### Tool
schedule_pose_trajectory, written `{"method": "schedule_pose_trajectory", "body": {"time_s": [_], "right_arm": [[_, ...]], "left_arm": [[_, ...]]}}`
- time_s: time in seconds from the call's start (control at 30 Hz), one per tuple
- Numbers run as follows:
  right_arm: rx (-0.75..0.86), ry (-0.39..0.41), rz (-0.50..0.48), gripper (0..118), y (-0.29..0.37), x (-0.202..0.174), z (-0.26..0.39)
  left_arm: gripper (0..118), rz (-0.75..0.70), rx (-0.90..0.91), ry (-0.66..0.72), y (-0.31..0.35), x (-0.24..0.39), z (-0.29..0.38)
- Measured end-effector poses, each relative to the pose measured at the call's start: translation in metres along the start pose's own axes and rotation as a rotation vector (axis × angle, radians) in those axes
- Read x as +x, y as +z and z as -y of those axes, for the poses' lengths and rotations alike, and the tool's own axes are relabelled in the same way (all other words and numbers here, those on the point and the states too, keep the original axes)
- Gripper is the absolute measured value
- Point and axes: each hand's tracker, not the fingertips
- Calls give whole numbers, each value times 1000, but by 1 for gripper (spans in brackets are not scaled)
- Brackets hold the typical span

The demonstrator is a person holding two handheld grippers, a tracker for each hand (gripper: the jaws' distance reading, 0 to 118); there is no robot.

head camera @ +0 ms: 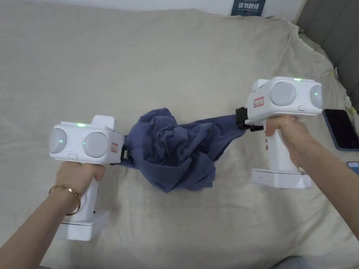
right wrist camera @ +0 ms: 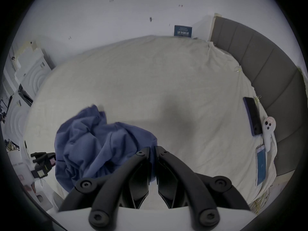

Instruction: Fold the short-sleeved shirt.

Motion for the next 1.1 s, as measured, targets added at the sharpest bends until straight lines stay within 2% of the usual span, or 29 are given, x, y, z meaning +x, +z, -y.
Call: {"method": "schedule_pose_trajectory", "body": {"time_s": [0.1, 0.2, 0.27, 0.43, 0.5, 0.6, 0.7, 0.87, 1.1], "right_arm": [[60, -23, 0, 5, 36, 18, -11], [117, -47, 15, 5, 72, 40, -18], [153, -60, 35, 5, 96, 54, -20], [240, -31, 151, 5, 153, 84, -25], [269, -32, 161, 5, 178, 94, -26], [330, -40, 189, 5, 219, 108, -29], [369, -38, 233, 5, 251, 119, -33], [440, -79, 260, 5, 302, 138, -45], [510, -97, 267, 5, 346, 134, -84]], "left_arm": [[0, -86, 90, -2, 31, -25, -16], [0, -86, 140, 98, 63, -57, -28], [0, -147, 188, 108, 85, -73, -33], [0, -262, 323, 155, 151, -115, -49], [0, -262, 370, 205, 176, -135, -57], [0, -342, 457, 223, 220, -158, -67], [0, -397, 504, 228, 255, -168, -72], [0, -516, 569, 215, 305, -184, -81], [0, -492, 675, 286, 364, -196, -124]]}}
